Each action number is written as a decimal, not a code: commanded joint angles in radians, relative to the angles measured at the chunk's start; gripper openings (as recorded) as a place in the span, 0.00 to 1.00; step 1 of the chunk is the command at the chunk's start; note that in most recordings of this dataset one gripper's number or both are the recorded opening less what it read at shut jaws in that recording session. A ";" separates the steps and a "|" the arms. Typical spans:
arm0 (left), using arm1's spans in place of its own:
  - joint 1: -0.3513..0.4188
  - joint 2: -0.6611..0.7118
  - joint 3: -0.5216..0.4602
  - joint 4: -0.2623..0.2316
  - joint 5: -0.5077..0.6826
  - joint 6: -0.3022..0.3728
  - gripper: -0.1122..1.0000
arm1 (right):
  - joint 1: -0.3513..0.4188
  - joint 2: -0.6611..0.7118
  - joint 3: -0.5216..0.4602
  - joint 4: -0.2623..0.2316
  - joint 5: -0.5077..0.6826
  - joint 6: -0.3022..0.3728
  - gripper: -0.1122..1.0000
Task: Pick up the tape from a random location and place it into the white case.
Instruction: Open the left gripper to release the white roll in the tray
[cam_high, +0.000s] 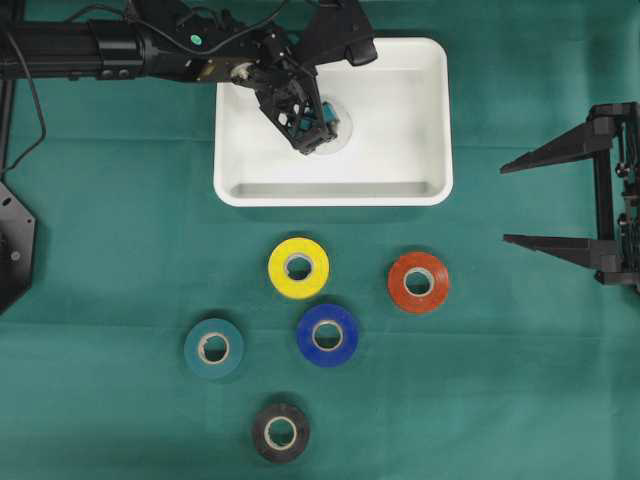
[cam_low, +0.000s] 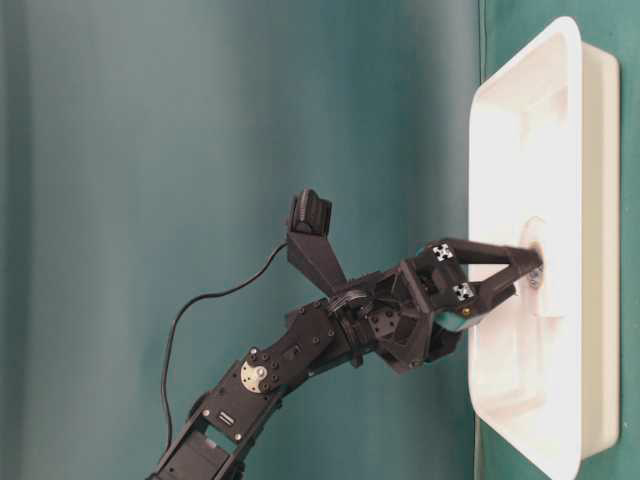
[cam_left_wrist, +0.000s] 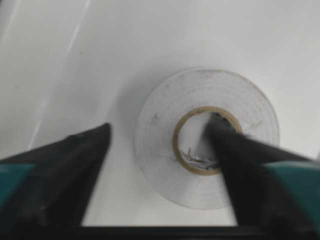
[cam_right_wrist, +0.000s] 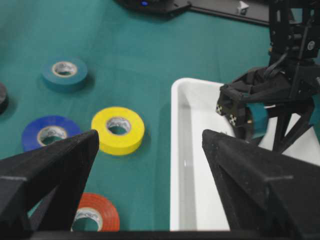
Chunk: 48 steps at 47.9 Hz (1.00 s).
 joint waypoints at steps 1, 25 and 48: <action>0.006 -0.025 -0.008 0.000 -0.017 0.003 0.93 | -0.002 0.005 -0.020 0.000 -0.005 -0.002 0.92; 0.005 -0.121 0.000 0.000 -0.012 0.003 0.92 | -0.002 0.008 -0.023 0.002 -0.005 0.002 0.92; -0.008 -0.325 0.029 0.003 0.052 0.008 0.92 | -0.002 0.008 -0.023 0.003 -0.005 0.006 0.92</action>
